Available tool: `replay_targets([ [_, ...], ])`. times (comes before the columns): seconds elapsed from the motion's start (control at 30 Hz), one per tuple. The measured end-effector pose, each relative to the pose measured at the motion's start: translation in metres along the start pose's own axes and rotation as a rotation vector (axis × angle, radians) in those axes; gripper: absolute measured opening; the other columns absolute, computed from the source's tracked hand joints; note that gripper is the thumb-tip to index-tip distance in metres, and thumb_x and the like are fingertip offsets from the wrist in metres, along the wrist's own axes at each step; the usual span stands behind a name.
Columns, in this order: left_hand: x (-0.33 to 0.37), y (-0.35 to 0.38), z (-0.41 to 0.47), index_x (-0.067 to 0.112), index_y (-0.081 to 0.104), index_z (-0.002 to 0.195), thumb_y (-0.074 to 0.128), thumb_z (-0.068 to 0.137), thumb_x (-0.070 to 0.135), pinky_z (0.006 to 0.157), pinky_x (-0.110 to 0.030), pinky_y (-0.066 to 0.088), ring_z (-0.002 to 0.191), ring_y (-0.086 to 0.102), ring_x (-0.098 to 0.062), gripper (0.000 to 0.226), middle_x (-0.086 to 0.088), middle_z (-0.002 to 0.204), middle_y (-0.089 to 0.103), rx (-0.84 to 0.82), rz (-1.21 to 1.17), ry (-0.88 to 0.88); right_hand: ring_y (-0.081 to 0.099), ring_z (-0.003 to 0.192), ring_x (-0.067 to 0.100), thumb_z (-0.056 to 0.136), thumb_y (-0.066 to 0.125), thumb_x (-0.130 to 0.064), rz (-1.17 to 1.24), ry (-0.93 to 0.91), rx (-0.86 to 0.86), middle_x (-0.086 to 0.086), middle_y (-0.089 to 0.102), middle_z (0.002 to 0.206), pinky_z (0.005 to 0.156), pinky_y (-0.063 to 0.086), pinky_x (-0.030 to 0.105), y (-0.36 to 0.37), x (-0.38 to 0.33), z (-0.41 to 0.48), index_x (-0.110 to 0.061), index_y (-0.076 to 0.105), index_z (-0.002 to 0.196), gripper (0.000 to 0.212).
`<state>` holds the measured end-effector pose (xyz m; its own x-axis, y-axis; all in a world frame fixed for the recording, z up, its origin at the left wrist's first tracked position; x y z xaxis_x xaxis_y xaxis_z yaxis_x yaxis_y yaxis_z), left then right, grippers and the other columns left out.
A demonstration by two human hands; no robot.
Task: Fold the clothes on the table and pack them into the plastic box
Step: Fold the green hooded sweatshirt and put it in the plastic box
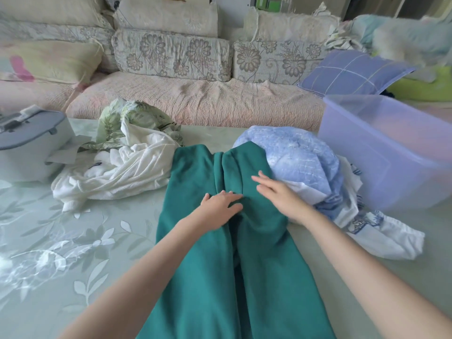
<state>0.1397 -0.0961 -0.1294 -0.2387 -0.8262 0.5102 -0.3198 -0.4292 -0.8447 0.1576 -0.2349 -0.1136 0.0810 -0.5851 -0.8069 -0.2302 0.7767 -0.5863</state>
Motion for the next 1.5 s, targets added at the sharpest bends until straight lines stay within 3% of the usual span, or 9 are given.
replay_targets([
  [0.1, 0.013, -0.018, -0.037, 0.029, 0.055, 0.129, 0.045, 0.098, 0.033, 0.079, -0.03, 0.049, 0.105, 0.058, -0.024, 0.034, 0.006, 0.131, 0.054, 0.19, -0.185, 0.014, 0.058, 0.112, 0.014, 0.093, 0.058, -0.026, -0.019, 0.112, 0.22, 0.0, 0.064, 0.121, 0.102, 0.042, 0.033, -0.033, 0.011, -0.042, -0.018, 0.066, 0.114, 0.025],
  [0.3, 0.02, -0.023, -0.064, 0.022, 0.056, 0.128, 0.049, 0.093, 0.046, 0.089, -0.028, 0.042, 0.112, 0.052, -0.023, 0.043, -0.007, 0.121, 0.055, 0.368, -0.149, -0.13, 0.056, 0.058, 0.024, 0.076, 0.066, -0.059, -0.347, 0.417, 0.179, 0.0, 0.05, 0.053, 0.058, 0.036, 0.03, -0.017, 0.059, -0.129, -0.015, 0.048, 0.054, 0.053],
  [0.43, 0.012, -0.024, -0.048, 0.017, 0.046, 0.132, 0.05, 0.087, 0.06, 0.079, -0.034, 0.046, 0.108, 0.056, -0.031, 0.063, -0.009, 0.118, 0.059, 0.319, -0.048, -0.321, 0.039, 0.051, 0.019, 0.078, 0.069, -0.04, -0.39, 0.466, 0.214, -0.003, 0.037, 0.048, 0.052, 0.027, 0.03, -0.009, 0.064, -0.148, -0.017, 0.032, 0.049, 0.053],
  [0.6, 0.005, -0.018, -0.037, 0.013, 0.049, 0.123, 0.056, 0.088, 0.025, 0.079, -0.032, 0.047, 0.104, 0.057, -0.033, 0.038, -0.012, 0.118, 0.058, 0.411, -0.326, -0.347, 0.043, 0.044, 0.015, 0.081, 0.072, -0.024, 0.06, 0.424, 0.329, 0.007, 0.054, 0.057, 0.041, 0.03, 0.021, -0.009, 0.073, -0.163, -0.008, 0.057, 0.066, 0.026],
  [0.8, -0.017, -0.018, -0.038, 0.014, 0.051, 0.125, 0.039, 0.094, 0.008, 0.059, -0.028, 0.039, 0.065, 0.048, -0.019, 0.034, -0.017, 0.126, 0.044, 0.461, -0.5, -0.327, 0.045, 0.058, 0.02, 0.086, 0.065, -0.029, -0.222, 0.426, 0.256, 0.006, 0.05, 0.062, 0.055, 0.032, 0.028, 0.007, 0.085, -0.167, -0.004, 0.053, 0.066, 0.035],
  [1.0, -0.005, -0.017, -0.027, 0.012, 0.039, 0.135, 0.045, 0.092, 0.013, 0.08, -0.03, 0.04, 0.111, 0.048, -0.023, 0.043, -0.011, 0.134, 0.044, 0.434, -0.549, -0.274, 0.048, 0.052, 0.02, 0.085, 0.058, -0.054, -0.175, 0.421, 0.174, 0.002, 0.053, 0.059, 0.052, 0.034, 0.027, 0.008, 0.081, -0.166, -0.013, 0.05, 0.067, 0.046],
  [1.2, 0.045, -0.03, -0.022, 0.021, 0.049, 0.133, 0.047, 0.094, 0.02, 0.101, -0.032, 0.025, 0.129, 0.029, -0.025, 0.04, -0.002, 0.134, 0.047, 0.556, 0.173, -0.039, 0.035, 0.05, 0.018, 0.085, 0.064, -0.041, -0.183, 0.362, 0.22, -0.005, 0.036, 0.049, 0.053, 0.025, 0.03, 0.013, 0.077, -0.174, -0.017, 0.04, 0.06, 0.042],
  [1.37, 0.094, 0.004, 0.026, 0.023, 0.052, 0.133, 0.037, 0.089, -0.008, 0.11, -0.029, 0.013, 0.139, 0.026, -0.019, 0.056, 0.003, 0.138, 0.05, 0.214, 0.248, 0.31, 0.056, 0.068, 0.02, 0.088, 0.058, -0.049, -0.036, 0.372, 0.311, -0.003, 0.056, 0.066, 0.064, 0.04, 0.031, 0.0, 0.075, -0.161, -0.013, 0.06, 0.079, 0.038],
  [1.5, 0.118, 0.021, 0.051, 0.027, 0.039, 0.143, 0.033, 0.084, -0.013, 0.118, -0.038, -0.005, 0.145, 0.008, -0.012, 0.071, 0.006, 0.149, 0.037, 0.042, 0.533, 0.369, 0.038, 0.058, 0.016, 0.086, 0.063, -0.041, 0.048, 0.336, 0.33, -0.004, 0.042, 0.055, 0.056, 0.028, 0.03, 0.001, 0.078, -0.141, -0.012, 0.05, 0.062, 0.04],
])
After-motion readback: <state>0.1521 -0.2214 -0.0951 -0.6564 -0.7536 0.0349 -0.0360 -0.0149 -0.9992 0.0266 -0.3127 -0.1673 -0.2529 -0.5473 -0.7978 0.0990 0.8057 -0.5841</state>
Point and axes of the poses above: each hand's wrist, its own z-axis towards the middle knuckle, its own y-axis out of the palm, x = y × z, the point moved 9 cm from there along z, towards the middle knuckle
